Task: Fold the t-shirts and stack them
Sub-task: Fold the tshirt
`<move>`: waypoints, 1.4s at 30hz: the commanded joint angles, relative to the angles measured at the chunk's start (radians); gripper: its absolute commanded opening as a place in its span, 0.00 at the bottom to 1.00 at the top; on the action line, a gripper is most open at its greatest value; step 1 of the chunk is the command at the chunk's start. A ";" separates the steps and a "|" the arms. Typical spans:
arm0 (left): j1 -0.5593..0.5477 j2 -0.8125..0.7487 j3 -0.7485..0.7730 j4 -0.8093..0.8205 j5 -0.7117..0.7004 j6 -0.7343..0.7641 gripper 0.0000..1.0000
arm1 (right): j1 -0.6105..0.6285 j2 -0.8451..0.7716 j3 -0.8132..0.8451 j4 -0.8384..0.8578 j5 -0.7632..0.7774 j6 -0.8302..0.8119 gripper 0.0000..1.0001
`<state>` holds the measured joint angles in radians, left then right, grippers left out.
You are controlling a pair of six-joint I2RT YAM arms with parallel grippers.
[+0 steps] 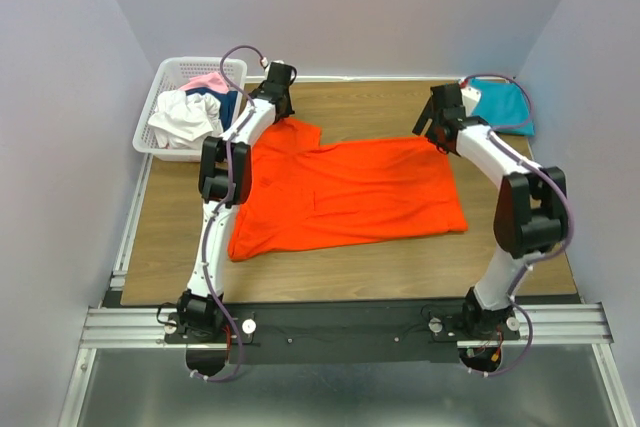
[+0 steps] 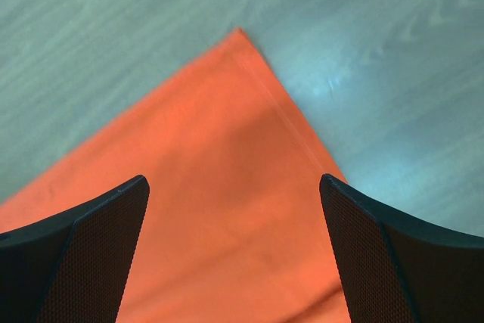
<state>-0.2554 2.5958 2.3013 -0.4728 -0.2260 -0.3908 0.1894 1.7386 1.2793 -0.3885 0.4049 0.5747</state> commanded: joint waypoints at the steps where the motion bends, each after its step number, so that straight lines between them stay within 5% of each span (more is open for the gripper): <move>1: -0.015 -0.098 -0.060 0.011 0.036 0.015 0.00 | -0.008 0.139 0.161 0.017 0.078 -0.009 1.00; 14: -0.030 -0.287 -0.281 0.118 0.057 0.029 0.00 | -0.042 0.524 0.459 0.017 0.178 -0.118 0.92; 21: -0.031 -0.338 -0.370 0.138 0.073 0.021 0.00 | -0.045 0.559 0.466 0.019 0.150 -0.125 0.73; 27: -0.035 -0.390 -0.448 0.161 0.083 0.009 0.00 | -0.044 0.547 0.427 0.019 0.150 -0.121 0.45; 35: -0.041 -0.470 -0.554 0.206 0.088 -0.006 0.00 | -0.044 0.516 0.382 0.019 0.175 -0.102 0.42; 42: -0.044 -0.520 -0.632 0.227 0.091 -0.022 0.00 | -0.044 0.493 0.364 0.020 0.178 -0.102 0.02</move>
<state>-0.2928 2.1262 1.7008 -0.2752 -0.1528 -0.3965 0.1490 2.2562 1.6764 -0.3328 0.5606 0.4683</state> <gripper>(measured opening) 0.006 0.107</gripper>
